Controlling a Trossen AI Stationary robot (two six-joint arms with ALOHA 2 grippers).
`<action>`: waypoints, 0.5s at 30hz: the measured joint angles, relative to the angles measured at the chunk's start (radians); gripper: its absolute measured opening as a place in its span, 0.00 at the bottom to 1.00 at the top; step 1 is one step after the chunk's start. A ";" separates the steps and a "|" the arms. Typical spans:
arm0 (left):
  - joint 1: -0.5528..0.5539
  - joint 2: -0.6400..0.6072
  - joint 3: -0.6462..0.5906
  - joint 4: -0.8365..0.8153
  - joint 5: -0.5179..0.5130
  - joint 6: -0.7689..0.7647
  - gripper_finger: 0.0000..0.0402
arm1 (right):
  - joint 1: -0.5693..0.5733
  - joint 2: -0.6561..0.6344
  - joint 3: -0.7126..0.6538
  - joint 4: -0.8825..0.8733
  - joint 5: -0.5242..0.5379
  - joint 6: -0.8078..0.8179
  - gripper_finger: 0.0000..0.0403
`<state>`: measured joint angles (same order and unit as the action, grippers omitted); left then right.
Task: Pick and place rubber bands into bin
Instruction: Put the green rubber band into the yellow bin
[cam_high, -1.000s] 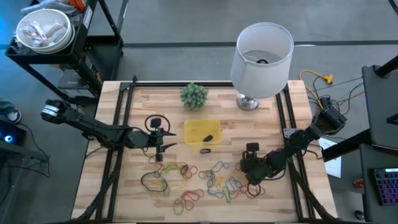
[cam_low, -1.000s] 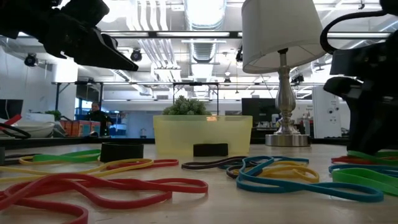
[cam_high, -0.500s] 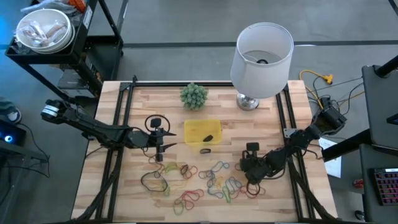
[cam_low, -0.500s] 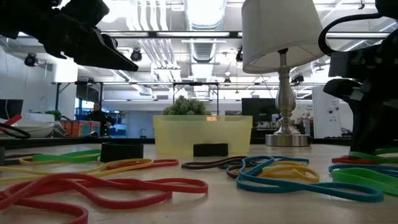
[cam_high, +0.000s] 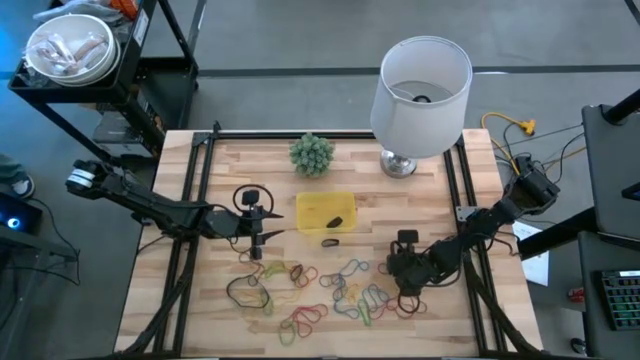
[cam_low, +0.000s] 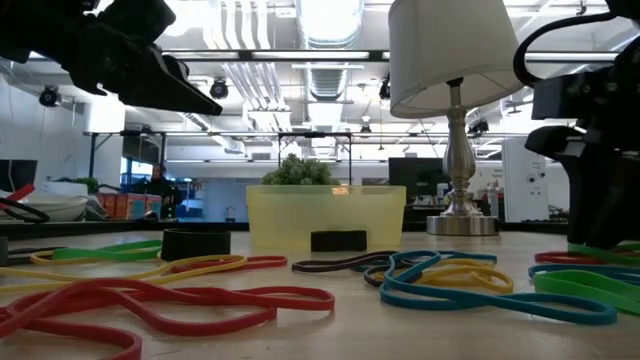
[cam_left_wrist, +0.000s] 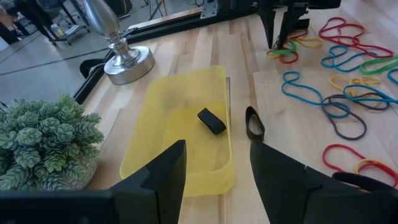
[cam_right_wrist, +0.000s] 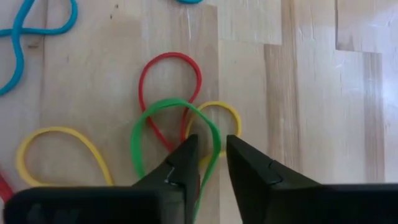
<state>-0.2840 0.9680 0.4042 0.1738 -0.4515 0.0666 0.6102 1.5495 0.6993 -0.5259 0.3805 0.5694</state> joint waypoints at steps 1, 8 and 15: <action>0.000 0.000 0.000 0.000 0.000 0.000 0.41 | 0.000 0.000 -0.001 -0.003 0.000 0.000 0.22; 0.000 0.000 0.000 0.000 0.000 0.000 0.41 | -0.003 0.002 -0.002 -0.014 0.004 0.007 0.26; 0.000 0.000 -0.001 0.000 0.000 0.000 0.41 | -0.006 0.006 -0.015 -0.007 0.005 0.028 0.19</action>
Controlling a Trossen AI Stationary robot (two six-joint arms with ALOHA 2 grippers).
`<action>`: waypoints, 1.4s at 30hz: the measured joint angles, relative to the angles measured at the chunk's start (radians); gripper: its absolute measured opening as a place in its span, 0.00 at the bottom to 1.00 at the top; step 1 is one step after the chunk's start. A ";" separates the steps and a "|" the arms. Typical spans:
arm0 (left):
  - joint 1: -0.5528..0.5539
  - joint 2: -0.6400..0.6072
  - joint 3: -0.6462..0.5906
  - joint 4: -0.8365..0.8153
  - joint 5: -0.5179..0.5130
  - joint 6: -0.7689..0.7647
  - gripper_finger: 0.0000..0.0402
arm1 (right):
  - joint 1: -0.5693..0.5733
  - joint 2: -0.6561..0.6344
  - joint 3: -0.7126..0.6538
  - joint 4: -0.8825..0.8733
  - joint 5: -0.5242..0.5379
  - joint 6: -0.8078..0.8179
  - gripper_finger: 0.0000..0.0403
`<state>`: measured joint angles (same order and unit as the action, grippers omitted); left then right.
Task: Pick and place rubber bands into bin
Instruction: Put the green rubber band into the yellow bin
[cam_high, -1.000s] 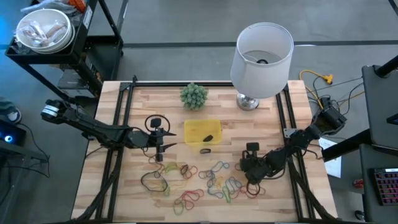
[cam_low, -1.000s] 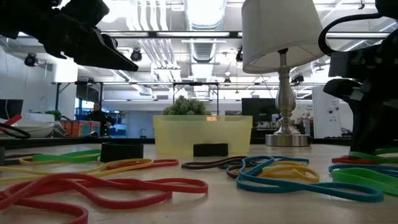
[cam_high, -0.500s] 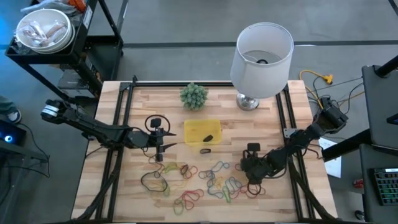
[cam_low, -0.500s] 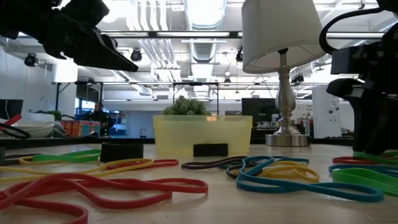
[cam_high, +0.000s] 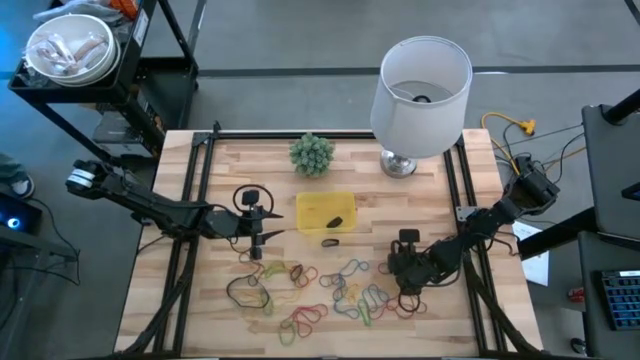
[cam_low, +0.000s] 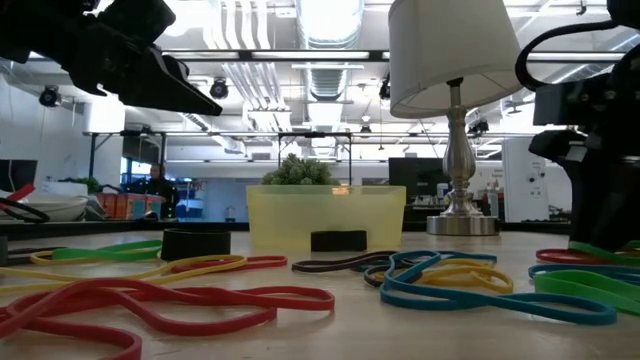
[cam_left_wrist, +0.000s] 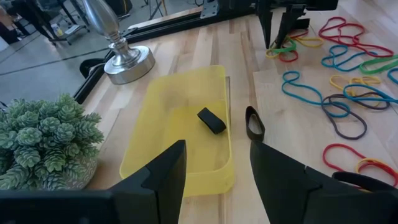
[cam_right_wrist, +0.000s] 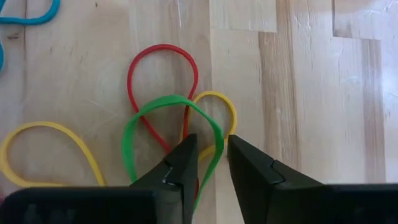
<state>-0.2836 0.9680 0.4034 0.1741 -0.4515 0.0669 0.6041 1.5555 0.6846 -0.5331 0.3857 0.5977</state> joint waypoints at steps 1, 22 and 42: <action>0.000 0.000 0.000 0.000 0.000 0.000 0.41 | 0.000 0.000 0.000 0.000 0.000 -0.003 0.18; 0.000 0.000 -0.001 0.000 0.000 0.000 0.41 | 0.000 -0.028 0.075 -0.035 0.071 -0.102 0.02; 0.000 0.000 -0.001 0.001 0.000 0.000 0.41 | -0.135 -0.043 0.293 0.180 0.446 -0.630 0.02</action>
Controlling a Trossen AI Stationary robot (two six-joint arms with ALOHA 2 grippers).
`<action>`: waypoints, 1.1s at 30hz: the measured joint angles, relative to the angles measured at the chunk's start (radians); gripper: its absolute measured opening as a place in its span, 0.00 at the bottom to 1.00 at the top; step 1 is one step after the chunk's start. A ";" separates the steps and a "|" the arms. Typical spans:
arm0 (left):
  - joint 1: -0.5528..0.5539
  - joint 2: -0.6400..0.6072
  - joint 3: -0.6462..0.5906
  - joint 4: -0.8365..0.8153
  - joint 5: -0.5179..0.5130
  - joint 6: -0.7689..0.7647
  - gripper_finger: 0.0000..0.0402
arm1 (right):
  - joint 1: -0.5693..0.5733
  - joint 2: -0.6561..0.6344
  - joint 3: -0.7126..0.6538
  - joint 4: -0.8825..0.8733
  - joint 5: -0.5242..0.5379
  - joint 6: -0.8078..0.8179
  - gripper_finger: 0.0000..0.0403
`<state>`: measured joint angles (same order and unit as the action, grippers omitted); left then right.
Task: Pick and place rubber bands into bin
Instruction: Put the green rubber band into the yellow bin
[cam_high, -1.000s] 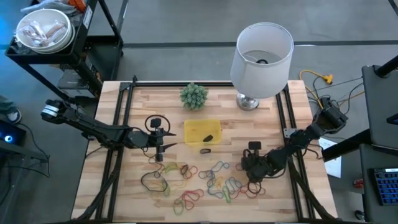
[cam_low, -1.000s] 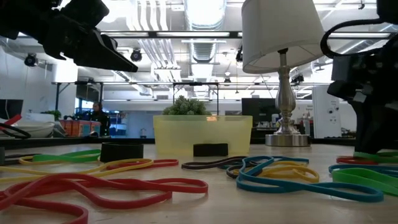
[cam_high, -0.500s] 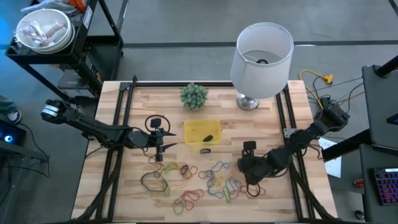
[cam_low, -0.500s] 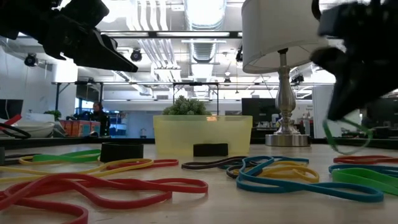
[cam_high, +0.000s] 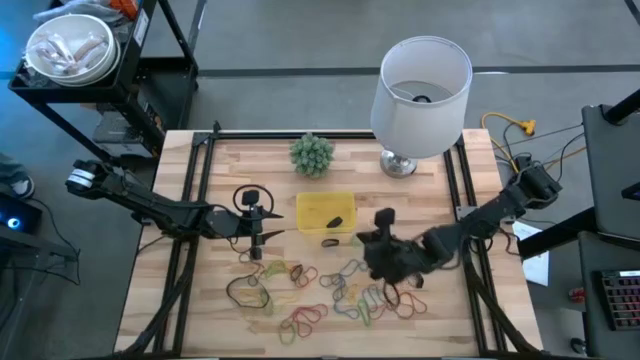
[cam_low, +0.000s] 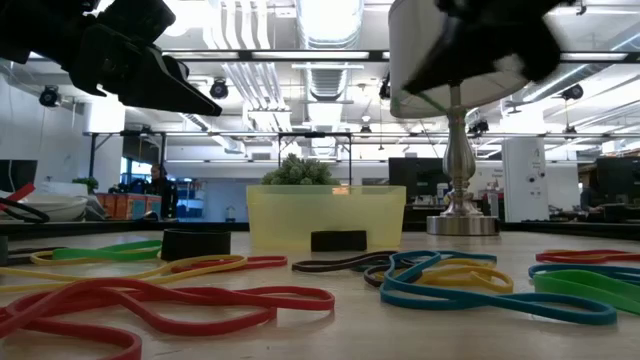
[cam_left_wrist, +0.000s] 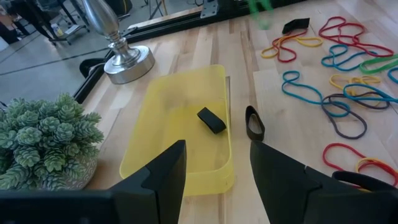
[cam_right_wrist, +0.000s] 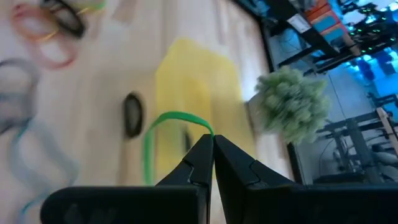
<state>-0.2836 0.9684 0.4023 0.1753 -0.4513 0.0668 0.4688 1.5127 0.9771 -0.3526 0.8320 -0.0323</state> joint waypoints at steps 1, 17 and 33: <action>0.000 0.000 0.000 0.000 0.000 0.000 0.41 | -0.026 0.000 -0.002 0.040 -0.008 -0.025 0.02; 0.000 0.000 0.000 -0.004 0.000 0.014 0.41 | -0.309 0.113 -0.043 0.311 -0.160 -0.048 0.02; 0.000 0.000 -0.003 -0.003 0.001 0.018 0.41 | -0.366 0.225 -0.037 0.433 -0.235 -0.028 0.15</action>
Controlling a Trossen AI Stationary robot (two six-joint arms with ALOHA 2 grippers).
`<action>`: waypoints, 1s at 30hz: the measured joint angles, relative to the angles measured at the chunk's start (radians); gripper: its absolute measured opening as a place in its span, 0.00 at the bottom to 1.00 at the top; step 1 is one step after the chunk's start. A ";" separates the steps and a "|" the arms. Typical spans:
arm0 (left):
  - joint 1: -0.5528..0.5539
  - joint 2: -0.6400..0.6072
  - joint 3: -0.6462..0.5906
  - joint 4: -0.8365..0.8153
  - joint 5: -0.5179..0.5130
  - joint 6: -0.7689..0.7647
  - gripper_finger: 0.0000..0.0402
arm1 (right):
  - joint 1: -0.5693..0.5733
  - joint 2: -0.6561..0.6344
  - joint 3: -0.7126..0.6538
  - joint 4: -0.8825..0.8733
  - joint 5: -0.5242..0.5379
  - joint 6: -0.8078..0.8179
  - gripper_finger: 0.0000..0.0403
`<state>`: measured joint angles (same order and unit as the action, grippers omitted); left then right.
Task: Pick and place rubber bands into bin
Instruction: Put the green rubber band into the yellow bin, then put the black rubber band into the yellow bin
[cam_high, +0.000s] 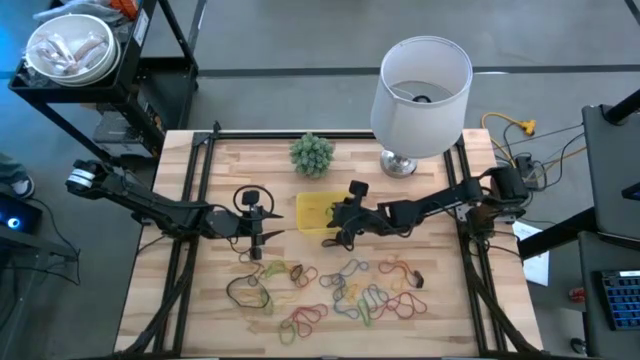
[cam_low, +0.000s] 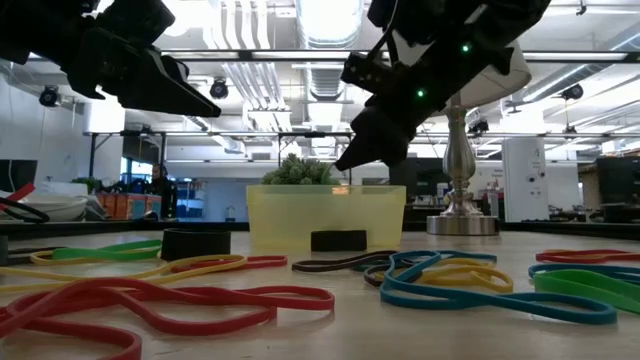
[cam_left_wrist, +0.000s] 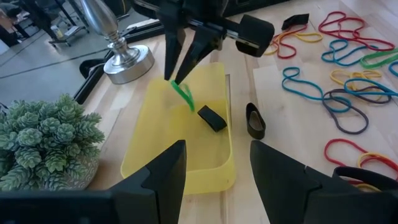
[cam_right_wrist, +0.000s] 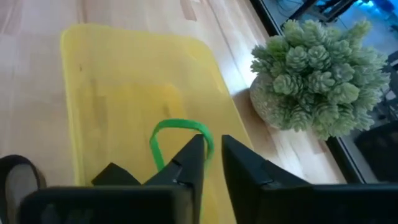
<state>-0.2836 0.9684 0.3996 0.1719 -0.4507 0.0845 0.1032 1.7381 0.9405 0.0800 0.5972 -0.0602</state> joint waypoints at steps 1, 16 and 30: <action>0.000 0.000 0.000 0.000 0.000 0.000 0.41 | 0.000 -0.002 0.000 0.000 0.000 0.001 0.18; 0.000 0.000 -0.001 -0.002 0.010 0.000 0.41 | -0.010 -0.037 0.001 -0.086 -0.168 0.034 0.38; -0.019 0.123 -0.002 0.036 0.323 -0.026 0.41 | 0.272 -0.173 0.000 -0.224 -0.294 -0.038 0.33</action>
<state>-0.3027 1.0912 0.3978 0.2083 -0.1278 0.0582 0.3747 1.5651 0.9401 -0.1438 0.3027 -0.0979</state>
